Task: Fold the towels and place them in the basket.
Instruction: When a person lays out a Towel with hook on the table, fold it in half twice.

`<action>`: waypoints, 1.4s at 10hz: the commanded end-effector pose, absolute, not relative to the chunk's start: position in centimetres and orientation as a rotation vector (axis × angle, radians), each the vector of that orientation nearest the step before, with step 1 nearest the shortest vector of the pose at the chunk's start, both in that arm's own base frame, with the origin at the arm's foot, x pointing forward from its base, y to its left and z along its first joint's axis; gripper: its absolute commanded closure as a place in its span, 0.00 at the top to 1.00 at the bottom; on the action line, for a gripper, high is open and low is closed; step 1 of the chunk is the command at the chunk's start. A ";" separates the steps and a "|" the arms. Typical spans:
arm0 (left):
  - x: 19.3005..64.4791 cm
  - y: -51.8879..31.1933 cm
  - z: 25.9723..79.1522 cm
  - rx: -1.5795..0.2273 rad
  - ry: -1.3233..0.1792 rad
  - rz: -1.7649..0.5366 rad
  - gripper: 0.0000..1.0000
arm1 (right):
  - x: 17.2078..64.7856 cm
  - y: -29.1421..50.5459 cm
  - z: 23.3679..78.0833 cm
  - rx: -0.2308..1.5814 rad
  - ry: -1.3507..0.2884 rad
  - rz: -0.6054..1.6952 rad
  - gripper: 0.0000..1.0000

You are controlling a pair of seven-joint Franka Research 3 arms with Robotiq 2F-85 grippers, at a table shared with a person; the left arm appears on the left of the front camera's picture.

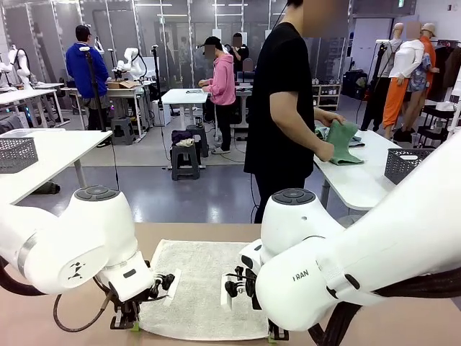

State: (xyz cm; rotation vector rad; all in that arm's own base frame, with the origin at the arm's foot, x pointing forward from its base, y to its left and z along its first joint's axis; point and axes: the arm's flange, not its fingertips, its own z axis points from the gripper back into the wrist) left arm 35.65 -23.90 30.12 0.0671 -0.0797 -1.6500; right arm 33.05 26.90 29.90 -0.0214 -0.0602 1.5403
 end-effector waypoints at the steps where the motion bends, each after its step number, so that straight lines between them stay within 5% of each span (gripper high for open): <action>1: 30.7 -20.9 29.4 0.099 -0.071 -1.659 0.00 | 30.8 25.4 30.2 -0.068 -0.042 1.539 0.00; 4: 30.3 -20.9 29.8 0.099 -0.085 -1.624 0.00 | 31.4 25.8 31.0 -0.103 -0.066 1.530 0.00; 5: 35.5 -24.1 30.2 0.072 -0.080 -1.659 0.00 | 32.8 26.9 30.7 -0.045 -0.055 1.562 0.00; 14: 37.7 -24.5 34.9 0.083 -0.105 -1.707 0.05 | 36.7 27.8 34.0 -0.054 -0.080 1.621 0.08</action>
